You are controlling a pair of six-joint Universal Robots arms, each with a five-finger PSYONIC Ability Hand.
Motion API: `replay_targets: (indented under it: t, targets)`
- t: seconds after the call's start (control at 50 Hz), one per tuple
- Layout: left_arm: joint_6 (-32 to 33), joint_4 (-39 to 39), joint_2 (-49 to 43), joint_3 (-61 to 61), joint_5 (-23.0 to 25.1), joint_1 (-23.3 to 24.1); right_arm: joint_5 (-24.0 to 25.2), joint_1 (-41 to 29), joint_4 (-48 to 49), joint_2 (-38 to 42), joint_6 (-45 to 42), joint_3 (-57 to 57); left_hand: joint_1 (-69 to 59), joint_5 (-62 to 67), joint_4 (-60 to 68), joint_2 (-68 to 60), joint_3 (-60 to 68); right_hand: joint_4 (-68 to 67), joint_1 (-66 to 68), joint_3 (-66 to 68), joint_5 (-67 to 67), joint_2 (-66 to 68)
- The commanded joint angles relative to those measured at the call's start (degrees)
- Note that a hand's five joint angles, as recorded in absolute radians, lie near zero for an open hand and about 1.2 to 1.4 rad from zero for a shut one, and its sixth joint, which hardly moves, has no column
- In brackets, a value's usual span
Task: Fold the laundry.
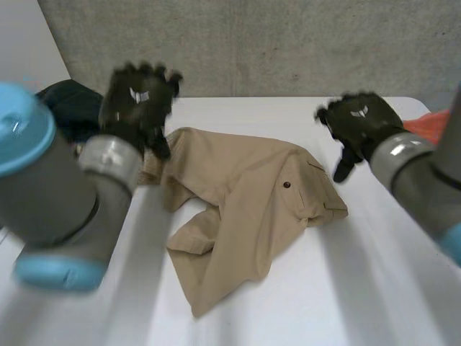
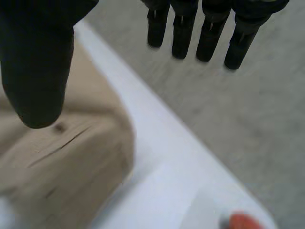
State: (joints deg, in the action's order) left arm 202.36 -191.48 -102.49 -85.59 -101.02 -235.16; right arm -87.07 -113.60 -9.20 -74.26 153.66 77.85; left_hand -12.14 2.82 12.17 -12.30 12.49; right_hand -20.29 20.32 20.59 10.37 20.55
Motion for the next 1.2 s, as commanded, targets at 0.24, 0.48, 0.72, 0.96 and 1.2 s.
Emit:
replay_targets:
  t: [0.24, 0.48, 0.72, 0.96, 1.2]
  targets:
    - [-10.50, 9.02, -2.71, -19.18, -0.23, 9.90, 16.67, 10.51, 3.29, 0.42, -8.21, 19.96, -4.96, 4.29, 4.94, -4.81, 4.62, -9.24, 9.21, 8.94, 9.16, 8.98]
    - [-7.69, 4.97, -16.34, -10.13, -1.63, 10.17, 18.25, 6.82, 26.43, 12.99, -4.51, 19.53, -12.01, 11.34, 11.99, -11.86, 11.67, -1.31, 1.29, 1.02, 1.23, 1.05]
    - [-6.89, 0.14, -13.38, -5.82, -9.18, 8.41, 14.66, 6.37, 28.02, 13.28, -5.48, 15.93, -67.86, 67.18, 67.83, -67.70, 67.51, -59.71, 59.68, 59.41, 59.63, 59.45]
    - [-11.46, 3.03, 11.50, 1.45, -1.55, 4.72, 17.37, 11.20, 7.21, -7.11, 9.79, -0.91, -67.86, 67.18, 67.83, -67.70, 67.51, -59.71, 59.68, 59.41, 59.63, 59.45]
    - [-19.10, 9.02, 13.20, 22.81, -3.13, 0.94, 16.32, 12.62, 1.73, -5.29, 27.39, -25.54, -67.86, 67.18, 67.83, -67.70, 67.51, -59.71, 59.68, 59.41, 59.63, 59.45]
